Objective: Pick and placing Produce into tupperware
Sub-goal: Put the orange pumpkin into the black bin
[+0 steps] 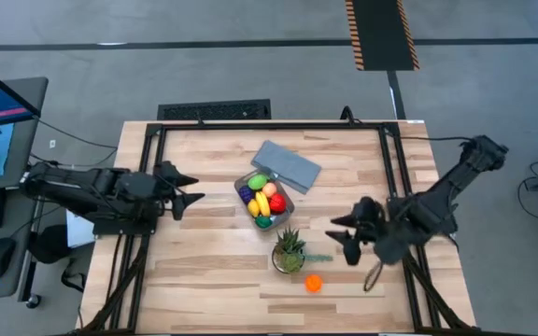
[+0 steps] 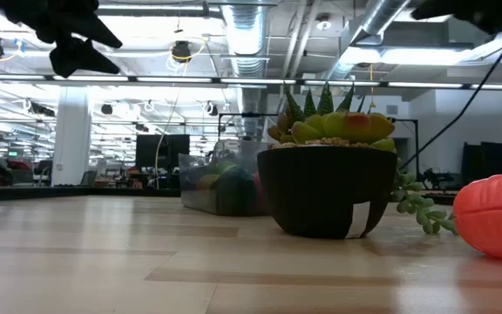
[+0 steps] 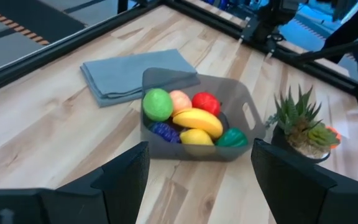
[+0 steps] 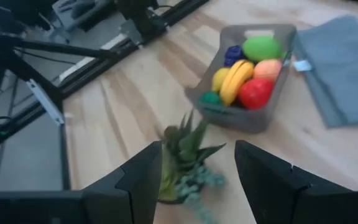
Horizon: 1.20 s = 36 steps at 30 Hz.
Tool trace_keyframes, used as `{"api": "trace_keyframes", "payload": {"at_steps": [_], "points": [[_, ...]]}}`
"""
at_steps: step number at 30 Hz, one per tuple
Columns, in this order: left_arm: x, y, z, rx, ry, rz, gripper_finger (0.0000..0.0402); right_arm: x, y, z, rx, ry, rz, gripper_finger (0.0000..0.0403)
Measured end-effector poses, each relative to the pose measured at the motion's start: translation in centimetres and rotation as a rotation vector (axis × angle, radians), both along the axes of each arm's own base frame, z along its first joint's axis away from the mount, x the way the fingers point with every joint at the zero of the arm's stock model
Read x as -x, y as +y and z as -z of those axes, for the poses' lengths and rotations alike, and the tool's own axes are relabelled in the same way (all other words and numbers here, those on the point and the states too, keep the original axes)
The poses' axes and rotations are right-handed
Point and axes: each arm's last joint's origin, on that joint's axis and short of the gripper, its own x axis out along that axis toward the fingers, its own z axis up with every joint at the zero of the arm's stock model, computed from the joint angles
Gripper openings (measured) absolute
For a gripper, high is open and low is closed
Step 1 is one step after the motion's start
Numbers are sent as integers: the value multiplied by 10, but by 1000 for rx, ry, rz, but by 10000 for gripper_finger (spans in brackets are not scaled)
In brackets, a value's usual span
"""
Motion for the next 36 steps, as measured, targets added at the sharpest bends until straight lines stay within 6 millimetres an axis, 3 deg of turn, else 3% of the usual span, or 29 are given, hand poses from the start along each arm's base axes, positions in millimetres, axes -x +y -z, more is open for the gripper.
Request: {"api": "trace_keyframes", "payload": {"at_steps": [8,22,32,36], "points": [[-12,-2,-4,-44,-39,29,269,8,38,23,-118,8,28,226],[-32,-7,4,-78,26,121,269,16,76,54,-287,-19,122,226],[-40,-14,-1,54,-75,136,269,31,95,57,-230,15,14,226],[-50,-21,8,119,-42,91,269,40,103,61,-148,40,-73,226]]}}
